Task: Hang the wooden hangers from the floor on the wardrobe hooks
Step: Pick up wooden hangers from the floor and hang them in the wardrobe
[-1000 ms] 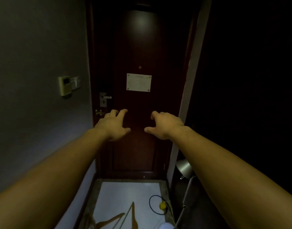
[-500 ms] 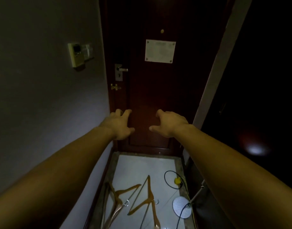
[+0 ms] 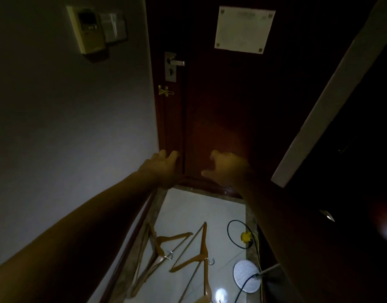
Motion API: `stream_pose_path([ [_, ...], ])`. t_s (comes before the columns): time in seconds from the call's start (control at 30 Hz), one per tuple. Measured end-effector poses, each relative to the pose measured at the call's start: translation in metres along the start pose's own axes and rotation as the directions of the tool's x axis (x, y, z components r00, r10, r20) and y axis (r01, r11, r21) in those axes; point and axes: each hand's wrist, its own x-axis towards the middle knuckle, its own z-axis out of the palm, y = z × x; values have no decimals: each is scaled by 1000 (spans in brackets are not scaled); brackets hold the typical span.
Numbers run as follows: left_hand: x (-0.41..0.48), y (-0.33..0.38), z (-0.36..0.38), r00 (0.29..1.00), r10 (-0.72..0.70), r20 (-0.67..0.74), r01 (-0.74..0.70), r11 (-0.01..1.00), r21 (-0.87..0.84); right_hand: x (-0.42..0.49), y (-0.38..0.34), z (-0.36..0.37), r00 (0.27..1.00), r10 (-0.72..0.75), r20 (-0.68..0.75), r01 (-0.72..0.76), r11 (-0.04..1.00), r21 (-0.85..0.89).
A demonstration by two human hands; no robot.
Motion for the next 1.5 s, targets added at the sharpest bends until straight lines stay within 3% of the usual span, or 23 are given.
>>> stream_pose_path([
  [0.33,76,-15,73,988,-30,153,33,999,-22,78,21,78,994,-50,99,46,998,44],
  [0.6,117,-43,141,956,4,294,9,999,-42,98,41,158,967,106,232,-110,994,4],
  [0.93,140,-53,268,881,7,474,20,998,-51,110,55,273,896,126,426,-157,987,38],
  [1.2,152,-79,407,815,-38,578,139,982,-132,119,94,413,800,205,564,-315,944,104],
  [1.5,158,-131,609,672,-142,726,240,970,-32,106,134,632,655,238,717,-398,915,60],
])
